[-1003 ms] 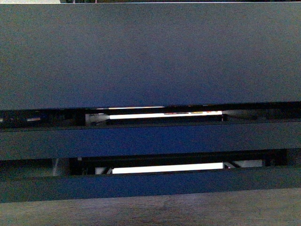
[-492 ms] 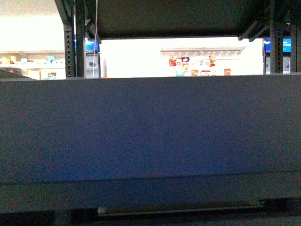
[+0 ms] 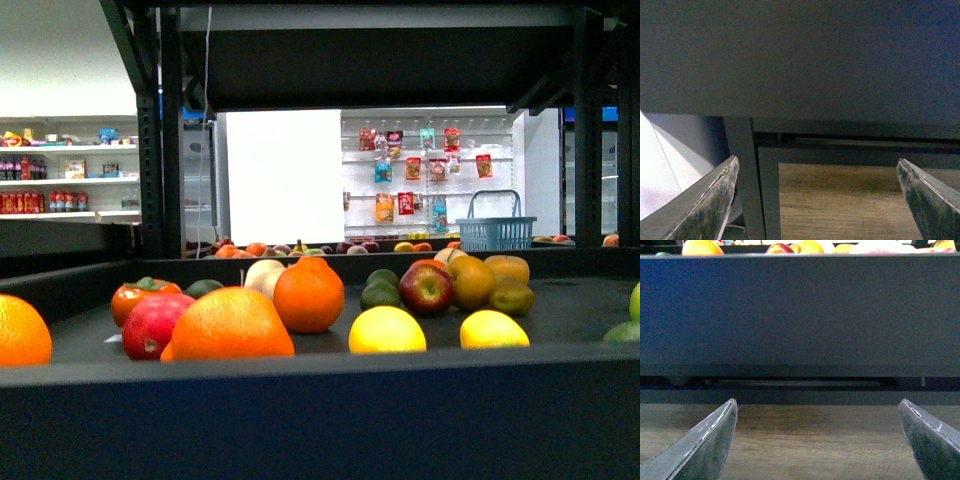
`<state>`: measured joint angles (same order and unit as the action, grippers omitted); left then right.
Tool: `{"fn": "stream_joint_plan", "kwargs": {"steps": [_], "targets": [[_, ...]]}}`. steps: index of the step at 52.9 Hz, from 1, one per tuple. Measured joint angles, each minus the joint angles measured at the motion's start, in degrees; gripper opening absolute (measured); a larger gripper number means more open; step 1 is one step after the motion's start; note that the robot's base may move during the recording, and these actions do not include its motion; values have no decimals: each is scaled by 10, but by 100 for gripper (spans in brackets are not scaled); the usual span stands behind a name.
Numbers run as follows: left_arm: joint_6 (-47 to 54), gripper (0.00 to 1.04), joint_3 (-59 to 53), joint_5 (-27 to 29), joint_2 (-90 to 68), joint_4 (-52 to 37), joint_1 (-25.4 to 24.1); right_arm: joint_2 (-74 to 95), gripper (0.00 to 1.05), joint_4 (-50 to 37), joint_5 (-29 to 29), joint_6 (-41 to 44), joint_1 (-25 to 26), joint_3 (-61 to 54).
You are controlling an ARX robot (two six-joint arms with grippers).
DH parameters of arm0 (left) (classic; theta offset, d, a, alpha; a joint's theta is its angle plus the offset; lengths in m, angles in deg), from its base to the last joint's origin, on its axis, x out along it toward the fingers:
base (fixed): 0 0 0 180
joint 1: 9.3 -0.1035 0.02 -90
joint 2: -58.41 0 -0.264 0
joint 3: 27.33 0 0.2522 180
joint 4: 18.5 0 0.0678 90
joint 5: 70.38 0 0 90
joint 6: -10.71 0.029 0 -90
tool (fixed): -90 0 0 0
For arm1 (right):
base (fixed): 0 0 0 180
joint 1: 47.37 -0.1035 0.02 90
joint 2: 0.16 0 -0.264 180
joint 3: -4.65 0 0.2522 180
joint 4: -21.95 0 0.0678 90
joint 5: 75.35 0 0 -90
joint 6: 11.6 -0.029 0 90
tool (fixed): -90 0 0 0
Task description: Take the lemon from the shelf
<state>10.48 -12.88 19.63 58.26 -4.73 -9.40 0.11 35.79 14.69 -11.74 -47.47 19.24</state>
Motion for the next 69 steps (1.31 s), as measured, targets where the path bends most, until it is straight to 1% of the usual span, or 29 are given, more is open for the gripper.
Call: {"fn": "stream_joint_plan", "kwargs": {"steps": [69], "targets": [[0,97,0,0,0,0,0,0,97,0,0,0,0,0]]}}
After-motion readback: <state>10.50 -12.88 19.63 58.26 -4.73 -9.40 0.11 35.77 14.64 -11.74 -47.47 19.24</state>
